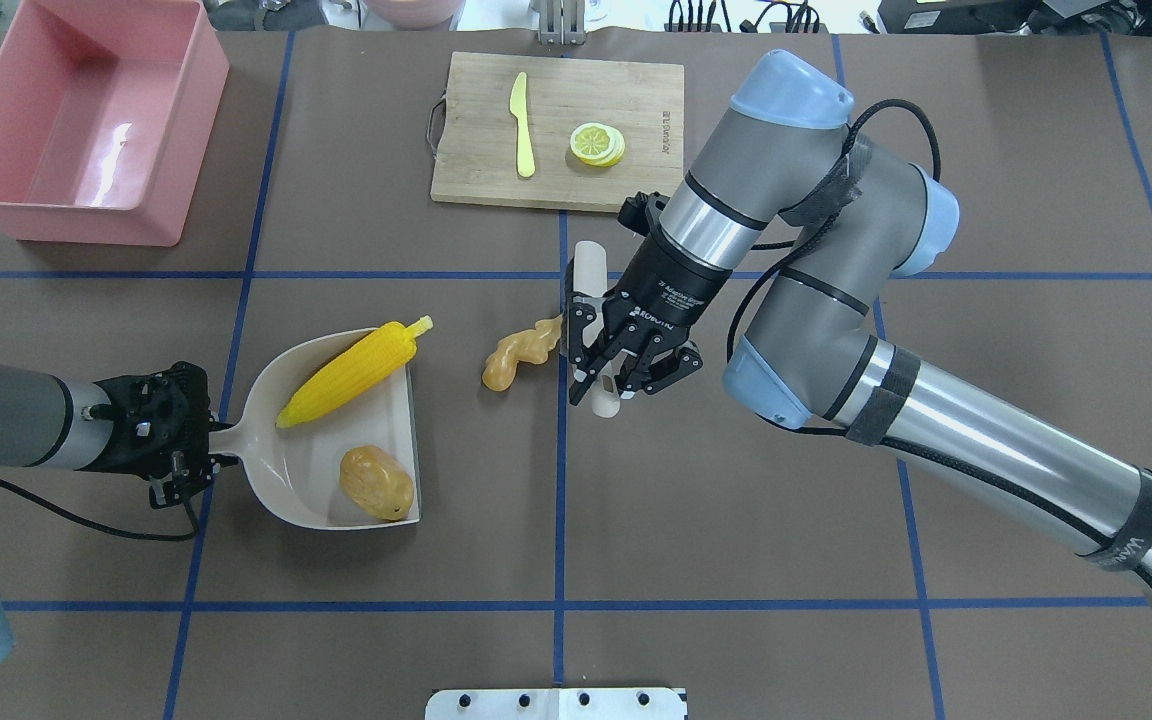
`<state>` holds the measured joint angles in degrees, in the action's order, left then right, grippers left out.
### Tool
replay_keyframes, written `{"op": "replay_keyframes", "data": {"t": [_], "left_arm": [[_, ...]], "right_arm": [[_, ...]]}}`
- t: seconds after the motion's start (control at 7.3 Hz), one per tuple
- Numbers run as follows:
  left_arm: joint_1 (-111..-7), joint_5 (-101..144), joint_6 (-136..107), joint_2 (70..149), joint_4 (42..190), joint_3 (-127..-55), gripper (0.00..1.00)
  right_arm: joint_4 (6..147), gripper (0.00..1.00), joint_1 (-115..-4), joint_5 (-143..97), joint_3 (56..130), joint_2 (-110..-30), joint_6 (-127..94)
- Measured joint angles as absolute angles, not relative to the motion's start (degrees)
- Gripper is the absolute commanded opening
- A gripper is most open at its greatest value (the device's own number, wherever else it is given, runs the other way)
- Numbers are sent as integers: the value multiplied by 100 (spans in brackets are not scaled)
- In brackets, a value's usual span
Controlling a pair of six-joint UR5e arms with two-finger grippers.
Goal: Sweep and dump trash into bin
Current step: 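Move the brush beyond the ginger with the right gripper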
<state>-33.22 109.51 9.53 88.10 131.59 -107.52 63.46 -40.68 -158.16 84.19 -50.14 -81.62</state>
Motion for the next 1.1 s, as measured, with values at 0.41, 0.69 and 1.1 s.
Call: {"op": "replay_keyframes", "data": {"t": [0.41,0.69,1.1], "left_arm": [[-3331,10950,784,8830,12764,-10938,0],[-3343,10951,659,8858,12332,-11128,0],[-3359,10954,397,9049,11810,-11185,0]], "right_arm": [[6349,0,-4121,-15334,8639,-5132,-6835],[6438,0,-4111,-14730,8742,-5168,-6063],[8777,0,-3783,-13181,9868,-5355,-4532]]}}
